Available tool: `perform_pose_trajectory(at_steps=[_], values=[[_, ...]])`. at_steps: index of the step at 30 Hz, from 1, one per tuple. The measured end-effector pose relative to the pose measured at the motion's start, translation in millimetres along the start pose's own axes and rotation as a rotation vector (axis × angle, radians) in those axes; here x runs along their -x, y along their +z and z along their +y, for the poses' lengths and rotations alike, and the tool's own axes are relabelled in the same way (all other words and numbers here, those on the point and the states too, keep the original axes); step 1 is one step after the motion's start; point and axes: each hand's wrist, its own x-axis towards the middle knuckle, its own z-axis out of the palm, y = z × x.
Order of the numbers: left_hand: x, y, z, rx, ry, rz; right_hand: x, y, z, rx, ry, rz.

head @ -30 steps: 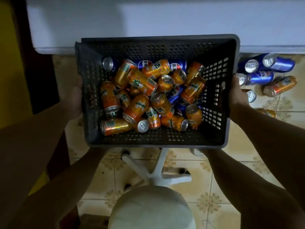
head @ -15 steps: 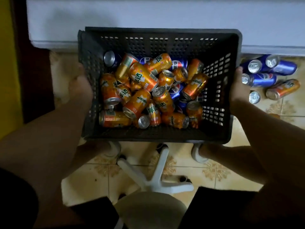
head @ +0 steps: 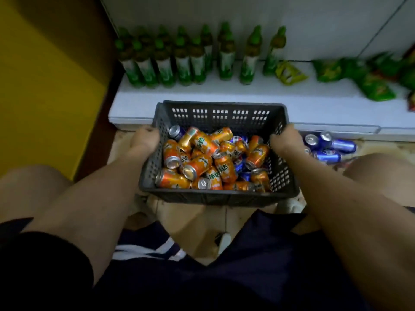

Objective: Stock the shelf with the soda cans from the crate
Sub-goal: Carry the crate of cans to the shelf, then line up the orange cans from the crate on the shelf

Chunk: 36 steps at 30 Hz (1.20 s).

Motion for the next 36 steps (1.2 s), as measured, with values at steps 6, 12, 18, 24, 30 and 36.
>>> perform_pose_trajectory(at_steps=[6,12,18,24,30,36], values=[[47,16,-6,-0.005,0.138,-0.162,41,27,-28,-0.197,-0.015,-0.268],[44,43,-16,-0.145,0.202,-0.240,49,83,-47,-0.169,-0.008,-0.393],[-4,85,-20,-0.067,0.217,-0.326,34,162,-66,-0.398,0.203,-0.489],[-57,112,-22,-0.109,0.172,-0.433,18,223,-95,-0.425,0.415,-0.450],[-79,112,-8,-0.147,0.159,-0.538,11,221,-103,-0.494,0.503,-0.503],[-82,100,18,-0.179,0.125,-0.666,8,185,-95,-0.678,0.492,-0.592]])
